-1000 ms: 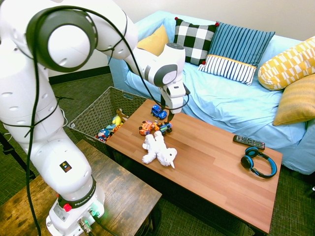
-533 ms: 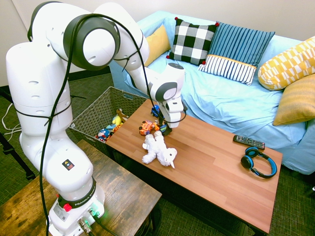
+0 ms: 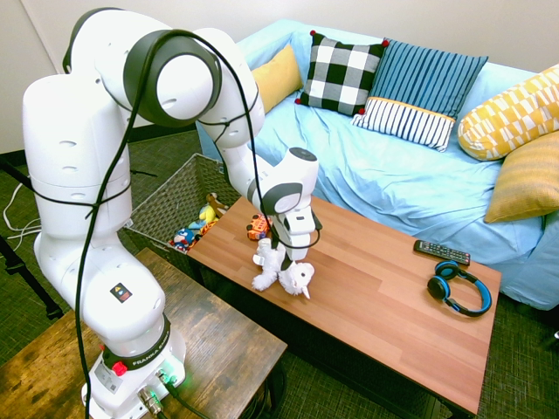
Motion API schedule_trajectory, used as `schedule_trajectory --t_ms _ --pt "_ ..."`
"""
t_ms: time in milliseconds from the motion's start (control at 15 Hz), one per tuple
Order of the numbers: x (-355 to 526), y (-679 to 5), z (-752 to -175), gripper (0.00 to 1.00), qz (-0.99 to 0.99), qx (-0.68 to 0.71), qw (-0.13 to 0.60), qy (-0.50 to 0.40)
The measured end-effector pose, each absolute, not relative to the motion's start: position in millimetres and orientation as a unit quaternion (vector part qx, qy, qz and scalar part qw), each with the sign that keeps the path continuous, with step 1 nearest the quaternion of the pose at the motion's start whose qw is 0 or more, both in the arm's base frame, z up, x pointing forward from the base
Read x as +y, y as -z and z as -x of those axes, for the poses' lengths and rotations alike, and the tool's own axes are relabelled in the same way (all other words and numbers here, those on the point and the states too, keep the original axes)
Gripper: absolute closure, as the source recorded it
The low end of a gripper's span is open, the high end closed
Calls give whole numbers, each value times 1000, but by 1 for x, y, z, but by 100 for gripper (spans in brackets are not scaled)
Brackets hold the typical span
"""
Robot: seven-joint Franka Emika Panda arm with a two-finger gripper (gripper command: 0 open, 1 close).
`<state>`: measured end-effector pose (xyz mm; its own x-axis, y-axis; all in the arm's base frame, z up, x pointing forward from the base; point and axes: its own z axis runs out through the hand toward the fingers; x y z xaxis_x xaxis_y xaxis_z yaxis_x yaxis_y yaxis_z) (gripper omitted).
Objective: Put the stuffed toy in the basket
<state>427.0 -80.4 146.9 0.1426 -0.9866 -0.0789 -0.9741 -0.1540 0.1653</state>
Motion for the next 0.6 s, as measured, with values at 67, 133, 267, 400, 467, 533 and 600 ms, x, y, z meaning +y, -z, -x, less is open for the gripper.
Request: schedule_trajectory --t_ms 67,133,267,400,467,533,600 --pt "-79 -140 -426 0 -756 -648 37 84" --pt "-78 -133 -426 0 -757 -647 37 82" --pt "-75 -122 -428 0 -759 -644 36 81" --pt "-73 -114 -431 0 -762 -642 33 79" --pt "-71 -109 -433 100 -763 -641 31 78" --pt "-70 -104 -435 100 -765 -639 28 79" --pt "-66 -100 -437 100 -767 -636 27 81"
